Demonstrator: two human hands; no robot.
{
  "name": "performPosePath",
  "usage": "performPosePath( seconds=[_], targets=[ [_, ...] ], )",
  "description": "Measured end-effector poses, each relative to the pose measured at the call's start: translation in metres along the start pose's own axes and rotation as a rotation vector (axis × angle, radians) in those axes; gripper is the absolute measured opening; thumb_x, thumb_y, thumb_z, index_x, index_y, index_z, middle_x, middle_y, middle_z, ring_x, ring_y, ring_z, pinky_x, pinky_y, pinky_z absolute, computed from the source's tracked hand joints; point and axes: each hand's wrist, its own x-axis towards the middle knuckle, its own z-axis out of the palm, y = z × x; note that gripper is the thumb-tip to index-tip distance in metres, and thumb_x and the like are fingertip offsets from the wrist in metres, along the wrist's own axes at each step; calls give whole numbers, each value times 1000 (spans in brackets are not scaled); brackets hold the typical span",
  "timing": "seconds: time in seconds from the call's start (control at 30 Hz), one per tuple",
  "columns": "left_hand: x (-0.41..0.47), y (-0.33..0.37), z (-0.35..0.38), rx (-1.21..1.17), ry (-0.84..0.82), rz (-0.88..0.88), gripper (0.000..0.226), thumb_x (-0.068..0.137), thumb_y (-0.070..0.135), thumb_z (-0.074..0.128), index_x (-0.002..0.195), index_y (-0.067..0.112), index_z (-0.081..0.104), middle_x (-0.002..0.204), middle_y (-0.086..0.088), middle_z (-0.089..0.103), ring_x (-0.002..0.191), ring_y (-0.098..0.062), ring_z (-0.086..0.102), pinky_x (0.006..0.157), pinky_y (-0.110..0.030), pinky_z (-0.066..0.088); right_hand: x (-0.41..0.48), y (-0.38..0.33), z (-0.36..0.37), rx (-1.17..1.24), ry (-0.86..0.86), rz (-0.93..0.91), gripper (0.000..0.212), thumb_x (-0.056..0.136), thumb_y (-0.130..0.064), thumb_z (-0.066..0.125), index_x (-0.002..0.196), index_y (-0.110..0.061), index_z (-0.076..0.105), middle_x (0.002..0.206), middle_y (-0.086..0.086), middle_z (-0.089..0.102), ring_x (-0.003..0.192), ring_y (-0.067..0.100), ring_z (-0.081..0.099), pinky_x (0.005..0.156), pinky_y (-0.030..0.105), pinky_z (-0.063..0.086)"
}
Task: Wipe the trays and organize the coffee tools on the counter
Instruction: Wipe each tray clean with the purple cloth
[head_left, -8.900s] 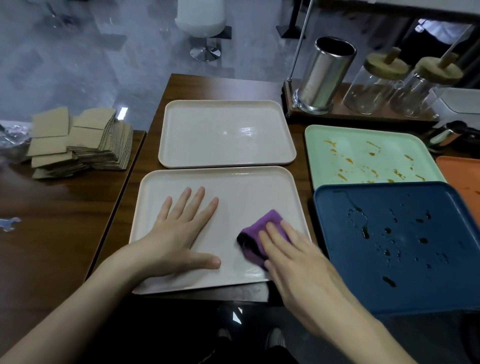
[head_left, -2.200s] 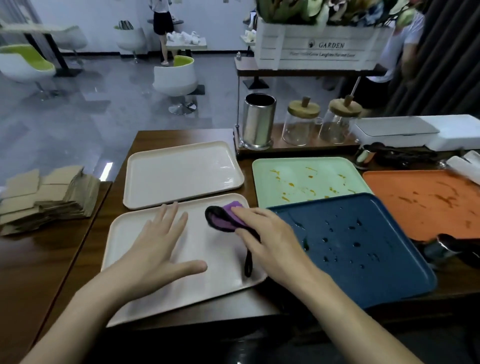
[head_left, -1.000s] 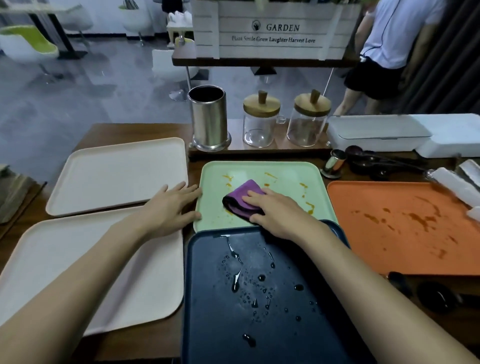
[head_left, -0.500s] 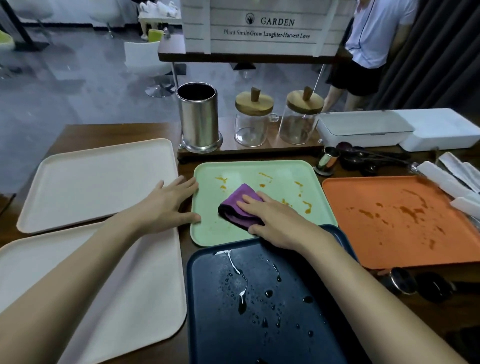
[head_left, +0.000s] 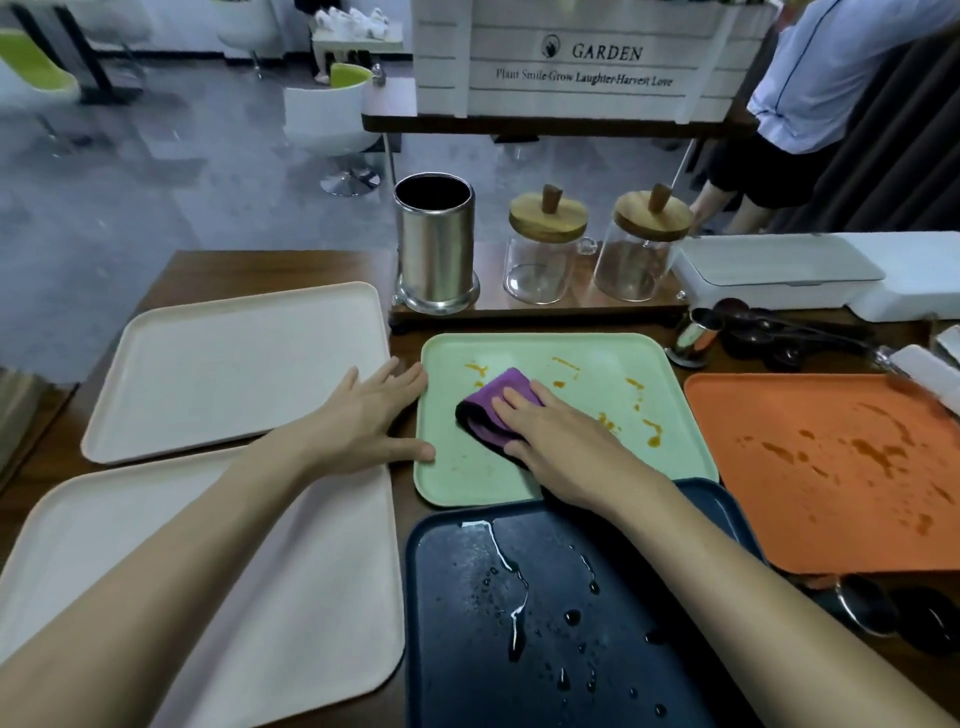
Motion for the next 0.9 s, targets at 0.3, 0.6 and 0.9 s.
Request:
performPosePath(
  seconds=[0.3,0.6,0.9],
  targets=[
    [6,-3,-1,40,-5,-36,105,87,69,60,163,27,1,170,9,-3,157,-17,-7,123,-60,-2,83,-1,-1,-86,107,-42,54,107,-27,38,158,-17,24,165,-1,24,153,29,12,120,43,25],
    [3,-3,-1,96,-11,-57,114,74,82,45,163,26,3,170,9,-2,156,-15,-8,122,-59,-3,21,-16,2,-14,-34,-214,53,105,-28,42,157,-32,30,166,-10,22,154,19,11,121,38,26],
    [1,0,-5,159,-98,-76,132,66,87,62,161,31,-10,169,10,-12,155,-15,-16,123,-56,-10,-26,4,1,50,-91,-223,53,105,-28,44,154,-43,31,163,-24,20,153,8,10,118,40,31]
  ],
)
